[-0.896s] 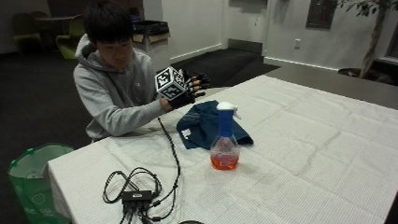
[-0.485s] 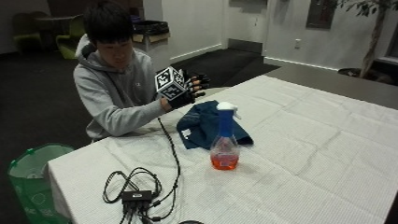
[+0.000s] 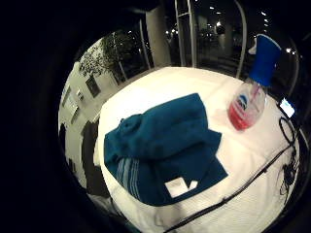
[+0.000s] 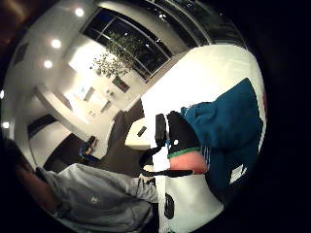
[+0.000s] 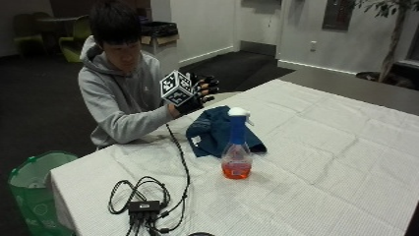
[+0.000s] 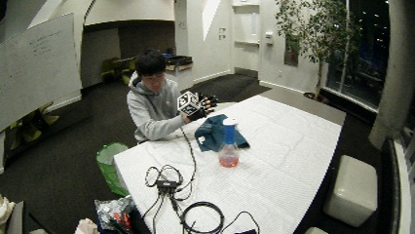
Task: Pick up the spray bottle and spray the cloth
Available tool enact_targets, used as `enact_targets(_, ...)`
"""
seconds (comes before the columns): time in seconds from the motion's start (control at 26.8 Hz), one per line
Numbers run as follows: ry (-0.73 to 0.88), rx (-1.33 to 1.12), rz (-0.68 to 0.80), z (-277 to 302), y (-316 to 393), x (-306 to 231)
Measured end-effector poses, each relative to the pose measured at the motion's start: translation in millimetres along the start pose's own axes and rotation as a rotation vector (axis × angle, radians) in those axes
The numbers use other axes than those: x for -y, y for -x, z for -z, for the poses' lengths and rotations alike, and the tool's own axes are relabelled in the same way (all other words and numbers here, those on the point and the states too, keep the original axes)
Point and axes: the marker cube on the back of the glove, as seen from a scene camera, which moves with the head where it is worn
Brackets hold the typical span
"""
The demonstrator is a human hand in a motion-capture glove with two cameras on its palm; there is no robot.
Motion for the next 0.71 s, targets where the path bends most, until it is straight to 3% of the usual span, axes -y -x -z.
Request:
enact_targets(0.37, -0.221, 0.000, -0.043, 28.2, -27.4, 7.2)
enact_targets(0.71, -0.238, -0.060, -0.121, 37.3, -58.5, 9.9)
